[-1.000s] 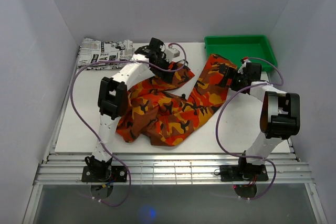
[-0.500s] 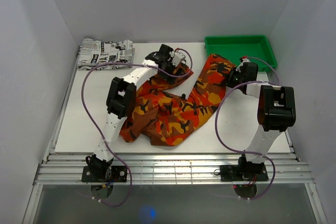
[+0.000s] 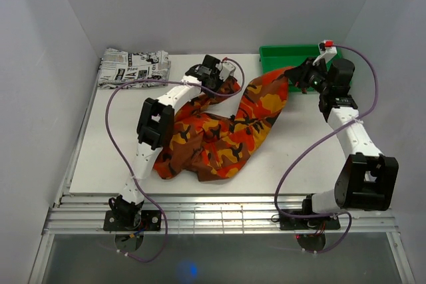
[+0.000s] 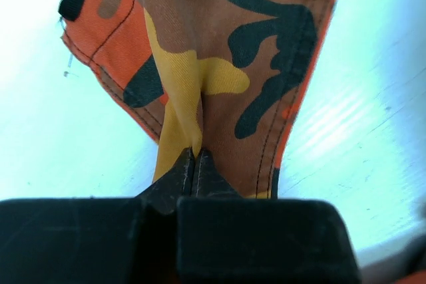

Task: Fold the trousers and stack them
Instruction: Flatten the trousers out

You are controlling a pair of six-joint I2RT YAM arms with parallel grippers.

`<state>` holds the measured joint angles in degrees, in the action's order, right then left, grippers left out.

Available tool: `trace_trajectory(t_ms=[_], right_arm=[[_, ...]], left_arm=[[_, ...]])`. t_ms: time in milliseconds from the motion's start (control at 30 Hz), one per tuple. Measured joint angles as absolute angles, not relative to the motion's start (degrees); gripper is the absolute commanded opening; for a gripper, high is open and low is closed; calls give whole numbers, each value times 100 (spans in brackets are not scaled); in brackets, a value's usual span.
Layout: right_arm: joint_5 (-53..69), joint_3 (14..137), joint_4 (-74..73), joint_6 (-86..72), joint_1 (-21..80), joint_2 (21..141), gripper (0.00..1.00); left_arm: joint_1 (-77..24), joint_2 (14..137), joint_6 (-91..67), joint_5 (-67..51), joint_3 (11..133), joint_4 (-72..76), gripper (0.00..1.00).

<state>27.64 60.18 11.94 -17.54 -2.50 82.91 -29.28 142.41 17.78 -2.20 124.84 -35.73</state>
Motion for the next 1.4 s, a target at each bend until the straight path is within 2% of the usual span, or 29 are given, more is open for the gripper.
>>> trace_trajectory(t_ms=[167, 367, 600, 767, 800, 833, 867, 967, 1133, 1400], right_arm=[[3234, 6657, 786, -1625, -248, 7802, 8], [3581, 7603, 242, -1529, 152, 7636, 8], [3323, 9004, -462, -1009, 2351, 7765, 8], [2790, 10003, -718, -510, 3918, 8267, 8], [2650, 10103, -729, -421, 4154, 8370, 8], [2526, 10178, -738, -357, 4405, 8477, 8], [2427, 10226, -744, -311, 4584, 8580, 8], [2176, 10381, -768, -187, 5131, 9035, 8], [2043, 10422, -814, -1, 5638, 9861, 8], [1938, 10495, -904, 80, 5675, 10634, 8]], left_arm=[[-2749, 13959, 1498, -373, 12617, -3649, 0], [-1785, 12536, 784, -611, 12698, -3776, 0], [351, 10263, 292, -976, 12136, -3739, 0], [954, 8941, 368, -1380, 10617, -3857, 0], [998, 8796, 414, -1468, 10289, -3889, 8], [1081, 8619, 499, -1577, 9828, -3957, 27], [1153, 8525, 591, -1728, 9465, -4080, 63], [1590, 8543, 790, -2405, 8733, -4541, 84], [2655, 8683, 1291, -4023, 8722, -5579, 88], [2578, 8211, 2344, -6147, 9120, -6624, 89]])
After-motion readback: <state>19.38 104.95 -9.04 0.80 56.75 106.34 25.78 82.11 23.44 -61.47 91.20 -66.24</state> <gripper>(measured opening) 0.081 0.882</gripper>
